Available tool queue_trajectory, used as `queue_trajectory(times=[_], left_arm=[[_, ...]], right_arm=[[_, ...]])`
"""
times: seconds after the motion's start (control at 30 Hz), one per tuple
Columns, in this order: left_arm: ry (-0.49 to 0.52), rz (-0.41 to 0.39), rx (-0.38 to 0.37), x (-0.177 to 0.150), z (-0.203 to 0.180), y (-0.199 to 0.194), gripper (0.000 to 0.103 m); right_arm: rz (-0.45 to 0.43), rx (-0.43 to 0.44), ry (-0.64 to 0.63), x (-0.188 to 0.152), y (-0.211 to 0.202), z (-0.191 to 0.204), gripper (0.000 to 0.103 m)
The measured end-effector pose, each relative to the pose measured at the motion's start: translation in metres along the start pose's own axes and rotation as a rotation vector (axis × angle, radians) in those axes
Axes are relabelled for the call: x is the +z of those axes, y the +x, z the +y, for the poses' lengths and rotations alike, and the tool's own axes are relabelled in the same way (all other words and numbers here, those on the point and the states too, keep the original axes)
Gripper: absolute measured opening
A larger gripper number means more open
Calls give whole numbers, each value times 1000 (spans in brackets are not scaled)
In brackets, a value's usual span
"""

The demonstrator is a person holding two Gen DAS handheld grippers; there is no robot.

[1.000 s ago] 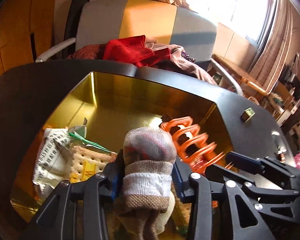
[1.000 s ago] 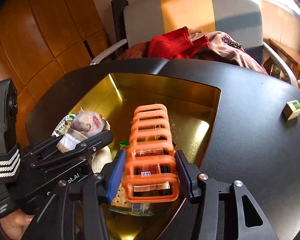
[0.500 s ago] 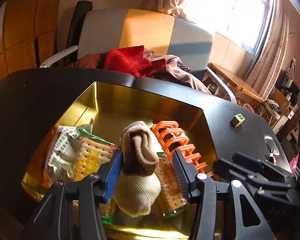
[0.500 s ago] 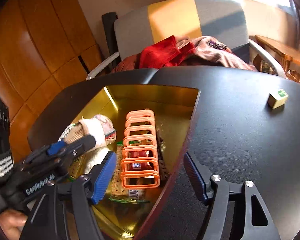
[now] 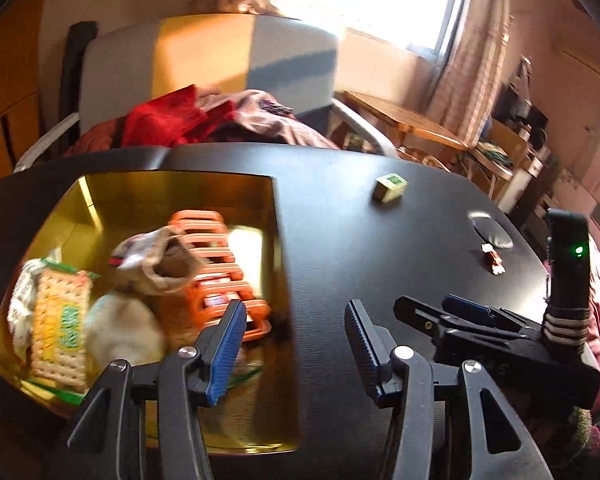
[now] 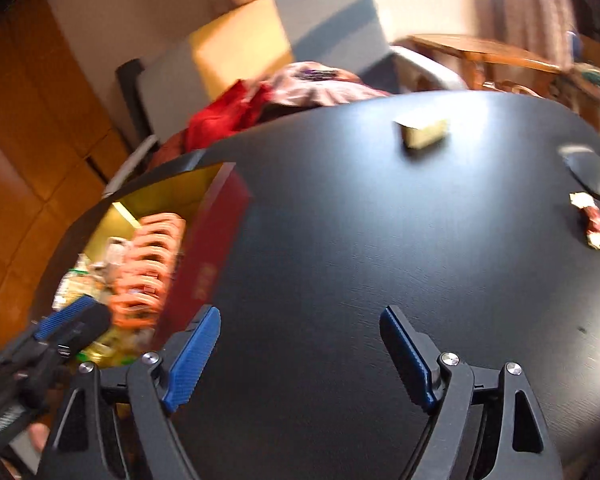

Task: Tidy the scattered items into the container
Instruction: 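Move both grippers back across the table toward the remaining items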

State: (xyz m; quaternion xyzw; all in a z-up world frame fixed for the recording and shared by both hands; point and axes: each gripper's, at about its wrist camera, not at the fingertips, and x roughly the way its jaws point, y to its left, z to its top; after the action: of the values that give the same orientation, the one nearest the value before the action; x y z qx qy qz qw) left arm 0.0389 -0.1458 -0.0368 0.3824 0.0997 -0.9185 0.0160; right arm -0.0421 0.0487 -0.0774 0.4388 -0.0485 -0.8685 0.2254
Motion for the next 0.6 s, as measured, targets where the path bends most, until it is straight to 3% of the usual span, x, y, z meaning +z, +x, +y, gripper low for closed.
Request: queue_trajectory(times=[0.37, 0.6], left_arm=[[153, 107, -56, 33, -80, 54, 52], [171, 185, -57, 58, -105, 105, 52]], right_arm=[[-28, -155, 125, -13, -19, -82, 86], [-36, -208, 140, -14, -22, -106, 87]])
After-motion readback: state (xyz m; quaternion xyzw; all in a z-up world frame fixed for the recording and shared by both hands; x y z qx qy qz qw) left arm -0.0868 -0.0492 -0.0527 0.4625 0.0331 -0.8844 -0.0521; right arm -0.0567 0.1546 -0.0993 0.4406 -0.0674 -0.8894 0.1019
